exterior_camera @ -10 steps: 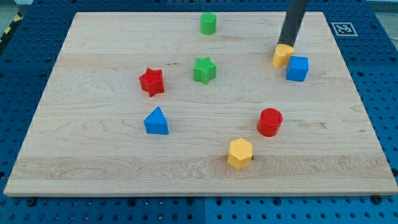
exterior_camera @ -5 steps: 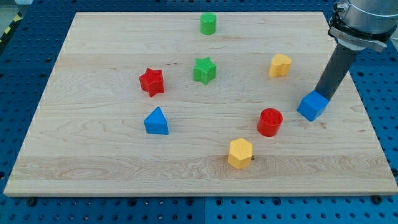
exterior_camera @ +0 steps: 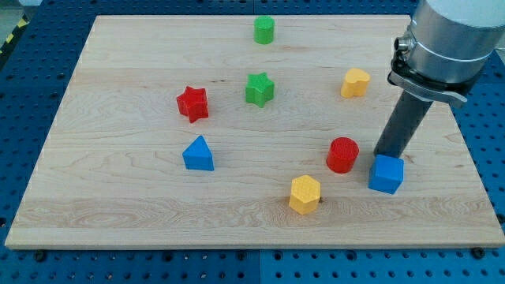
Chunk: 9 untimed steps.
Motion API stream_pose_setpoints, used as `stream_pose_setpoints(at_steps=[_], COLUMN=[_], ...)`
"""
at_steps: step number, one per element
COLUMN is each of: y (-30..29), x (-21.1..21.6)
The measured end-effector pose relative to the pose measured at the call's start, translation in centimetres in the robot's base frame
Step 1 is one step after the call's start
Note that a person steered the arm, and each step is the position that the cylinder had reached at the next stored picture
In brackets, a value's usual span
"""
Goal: Push the blue cube to the bottom right side of the board
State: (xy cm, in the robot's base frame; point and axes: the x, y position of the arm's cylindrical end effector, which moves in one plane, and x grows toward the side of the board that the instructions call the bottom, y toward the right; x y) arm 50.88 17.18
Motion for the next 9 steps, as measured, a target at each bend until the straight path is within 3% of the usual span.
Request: stream_pose_setpoints(at_steps=[2, 9], y=[-7.0, 4.6], x=[1.3, 2.7])
